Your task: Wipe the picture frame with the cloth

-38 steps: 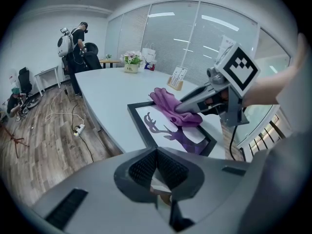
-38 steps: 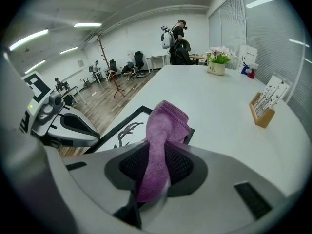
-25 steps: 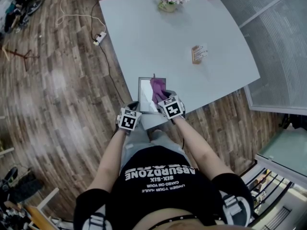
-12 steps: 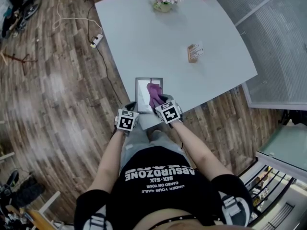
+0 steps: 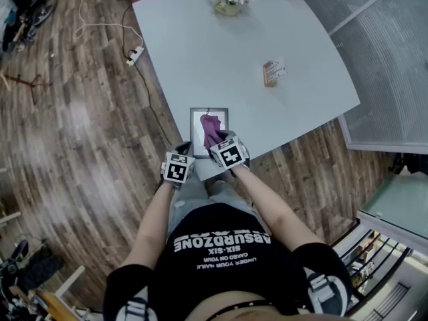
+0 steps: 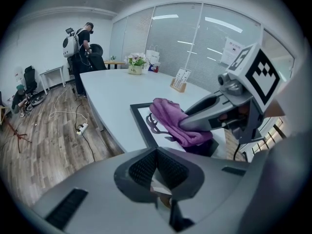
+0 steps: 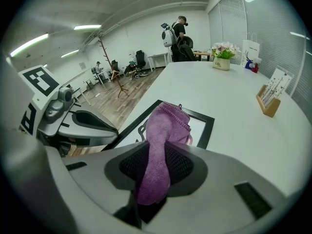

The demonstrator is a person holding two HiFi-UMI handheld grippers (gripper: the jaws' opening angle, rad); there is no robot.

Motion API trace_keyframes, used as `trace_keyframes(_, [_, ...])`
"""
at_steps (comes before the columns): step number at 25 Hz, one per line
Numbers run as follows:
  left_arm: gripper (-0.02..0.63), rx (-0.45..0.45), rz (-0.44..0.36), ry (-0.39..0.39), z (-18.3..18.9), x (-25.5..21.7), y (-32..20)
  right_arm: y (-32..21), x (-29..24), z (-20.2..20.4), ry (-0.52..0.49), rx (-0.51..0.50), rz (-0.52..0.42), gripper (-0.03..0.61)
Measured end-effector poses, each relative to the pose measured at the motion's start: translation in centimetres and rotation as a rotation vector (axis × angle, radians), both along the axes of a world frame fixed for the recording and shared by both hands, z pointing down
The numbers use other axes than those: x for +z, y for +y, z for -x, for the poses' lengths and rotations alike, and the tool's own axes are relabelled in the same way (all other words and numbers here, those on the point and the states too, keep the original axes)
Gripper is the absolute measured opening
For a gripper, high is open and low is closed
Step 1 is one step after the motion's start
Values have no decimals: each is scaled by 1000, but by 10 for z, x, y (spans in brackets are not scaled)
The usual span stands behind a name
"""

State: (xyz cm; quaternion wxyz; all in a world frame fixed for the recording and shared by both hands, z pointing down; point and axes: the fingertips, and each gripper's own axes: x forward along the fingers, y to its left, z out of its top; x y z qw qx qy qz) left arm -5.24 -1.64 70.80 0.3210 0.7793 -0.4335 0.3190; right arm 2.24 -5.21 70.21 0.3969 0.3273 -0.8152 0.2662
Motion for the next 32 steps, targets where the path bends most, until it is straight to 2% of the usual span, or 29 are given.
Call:
trace_keyframes(15, [15,8,2,20,1,-2,1,4,-4,53,-29,-108,23,112])
trace_keyframes(23, [15,17,3,32,3,-1,1,17,-3,59,-56,-156,20,110])
trace_keyframes(27, [15,25,-4,23,3,-1,0,27,-4,58,-56,-151,29,110])
trace_keyframes(32, [15,22,-2,26,4,0,-1,40,-5,58,-58,-100,32,110])
